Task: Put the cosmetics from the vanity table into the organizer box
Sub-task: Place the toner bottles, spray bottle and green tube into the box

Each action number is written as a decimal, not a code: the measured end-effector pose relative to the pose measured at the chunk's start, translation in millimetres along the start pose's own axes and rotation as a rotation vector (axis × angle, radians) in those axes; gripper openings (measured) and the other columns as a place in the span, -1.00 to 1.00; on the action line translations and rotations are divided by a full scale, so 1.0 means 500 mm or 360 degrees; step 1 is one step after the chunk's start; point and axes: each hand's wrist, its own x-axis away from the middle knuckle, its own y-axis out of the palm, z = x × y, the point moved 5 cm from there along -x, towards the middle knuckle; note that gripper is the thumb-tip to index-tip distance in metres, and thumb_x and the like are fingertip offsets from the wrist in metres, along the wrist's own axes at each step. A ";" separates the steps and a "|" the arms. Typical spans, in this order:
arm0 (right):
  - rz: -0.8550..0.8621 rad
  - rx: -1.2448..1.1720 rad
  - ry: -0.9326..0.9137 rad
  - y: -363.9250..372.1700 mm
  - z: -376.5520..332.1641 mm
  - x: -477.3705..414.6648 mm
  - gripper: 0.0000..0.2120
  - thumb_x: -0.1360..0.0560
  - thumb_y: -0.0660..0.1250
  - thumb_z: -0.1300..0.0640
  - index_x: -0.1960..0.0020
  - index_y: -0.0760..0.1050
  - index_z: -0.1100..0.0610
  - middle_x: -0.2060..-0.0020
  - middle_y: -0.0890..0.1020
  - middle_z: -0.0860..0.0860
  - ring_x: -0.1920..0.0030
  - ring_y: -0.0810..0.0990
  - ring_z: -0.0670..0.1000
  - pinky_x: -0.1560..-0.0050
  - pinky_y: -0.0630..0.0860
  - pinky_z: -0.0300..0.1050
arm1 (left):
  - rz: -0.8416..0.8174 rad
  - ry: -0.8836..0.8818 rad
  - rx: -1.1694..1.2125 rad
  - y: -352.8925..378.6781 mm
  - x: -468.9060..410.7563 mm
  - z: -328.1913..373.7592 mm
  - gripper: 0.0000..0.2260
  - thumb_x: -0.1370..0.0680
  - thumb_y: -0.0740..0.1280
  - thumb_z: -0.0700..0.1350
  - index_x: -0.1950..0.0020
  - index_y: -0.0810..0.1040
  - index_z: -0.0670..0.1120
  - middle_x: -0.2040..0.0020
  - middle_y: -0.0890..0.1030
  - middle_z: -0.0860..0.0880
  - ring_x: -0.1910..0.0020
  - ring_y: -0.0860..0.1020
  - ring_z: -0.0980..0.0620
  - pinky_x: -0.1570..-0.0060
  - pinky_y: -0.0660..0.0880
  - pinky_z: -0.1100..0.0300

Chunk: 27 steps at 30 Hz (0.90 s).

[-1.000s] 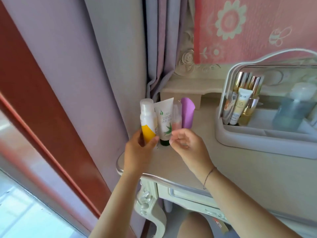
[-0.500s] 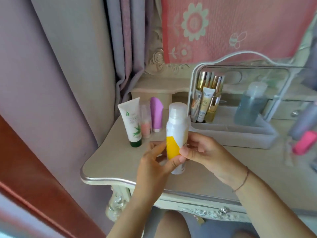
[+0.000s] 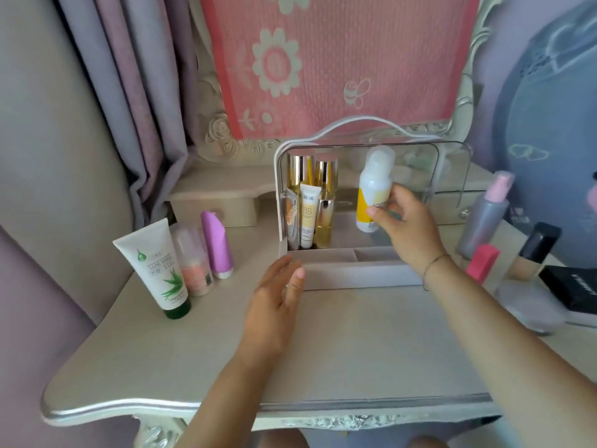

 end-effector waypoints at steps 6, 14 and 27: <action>0.0044 0.0323 0.0177 0.070 0.055 -0.049 -0.71 -0.48 0.36 0.08 -0.17 0.52 0.12 -0.02 0.67 0.08 0.00 0.63 0.09 -0.04 0.56 0.07 | 0.0018 -0.0005 0.0043 -0.004 0.002 -0.003 -0.63 -0.55 0.13 0.16 -0.23 0.55 0.06 -0.34 0.46 0.15 -0.32 0.36 0.28 -0.16 0.17 0.64; -0.0038 0.0491 0.0360 0.106 0.098 -0.087 -0.72 -0.50 0.33 0.11 -0.20 0.48 0.14 -0.09 0.64 0.08 -0.07 0.61 0.10 -0.09 0.57 0.09 | 0.0024 -0.0037 0.0046 -0.005 0.000 -0.004 -0.55 -0.52 0.11 0.21 -0.25 0.55 0.03 -0.34 0.46 0.16 -0.31 0.35 0.32 -0.15 0.15 0.66; 0.0353 0.0080 0.0001 -0.173 -0.045 0.038 -0.88 -0.41 0.42 0.08 0.05 0.59 -0.03 0.11 0.68 -0.13 0.12 0.62 -0.22 0.00 0.49 -0.33 | 0.0016 0.0000 0.0058 -0.004 0.001 -0.011 -0.48 -0.50 0.08 0.24 -0.31 0.50 0.01 -0.33 0.41 0.24 -0.28 0.32 0.35 -0.21 0.16 0.45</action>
